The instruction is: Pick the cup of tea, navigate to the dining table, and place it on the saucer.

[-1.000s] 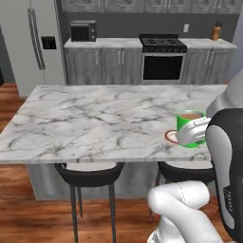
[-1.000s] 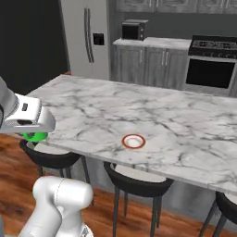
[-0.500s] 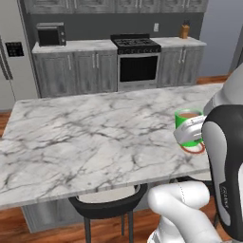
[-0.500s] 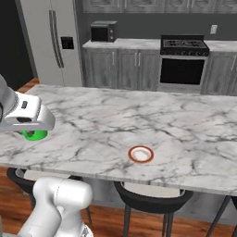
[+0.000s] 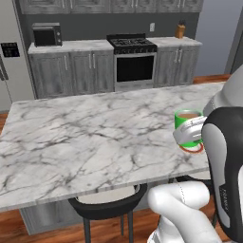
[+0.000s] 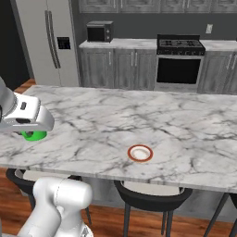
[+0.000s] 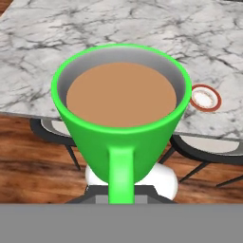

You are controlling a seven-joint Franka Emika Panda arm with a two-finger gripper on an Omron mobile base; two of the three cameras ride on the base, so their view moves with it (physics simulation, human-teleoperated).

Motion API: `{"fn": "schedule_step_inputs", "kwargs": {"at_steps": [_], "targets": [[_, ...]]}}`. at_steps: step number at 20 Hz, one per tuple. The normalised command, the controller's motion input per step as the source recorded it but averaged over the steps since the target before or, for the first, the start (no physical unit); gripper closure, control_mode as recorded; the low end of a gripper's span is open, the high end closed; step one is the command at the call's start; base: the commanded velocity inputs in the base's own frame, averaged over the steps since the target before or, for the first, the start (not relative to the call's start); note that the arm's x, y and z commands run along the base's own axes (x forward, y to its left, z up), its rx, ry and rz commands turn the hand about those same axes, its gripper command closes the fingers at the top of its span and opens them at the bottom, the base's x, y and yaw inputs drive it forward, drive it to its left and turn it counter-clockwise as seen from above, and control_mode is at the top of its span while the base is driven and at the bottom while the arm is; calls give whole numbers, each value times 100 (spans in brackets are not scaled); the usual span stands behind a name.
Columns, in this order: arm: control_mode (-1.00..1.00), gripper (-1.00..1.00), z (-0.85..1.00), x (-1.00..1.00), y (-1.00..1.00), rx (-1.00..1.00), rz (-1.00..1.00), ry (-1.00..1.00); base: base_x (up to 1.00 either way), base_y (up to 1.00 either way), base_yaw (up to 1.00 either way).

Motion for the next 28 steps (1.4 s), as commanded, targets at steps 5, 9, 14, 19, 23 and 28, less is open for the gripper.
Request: {"fn": "schedule_step_inputs", "kwargs": {"at_steps": [5,9,14,19,23,28], "targets": [[100,100,0,0,0,0,0,0,0,0,0],[100,100,0,0,0,0,0,0,0,0,0],[100,100,0,0,0,0,0,0,0,-7,0],[-100,100,-3,0,-5,0,0,0,0,-18,1],[-100,100,-7,8,-69,13,4,0,0,0,0],[-100,100,-15,24,-90,8,15,0,0,0,0]]}}
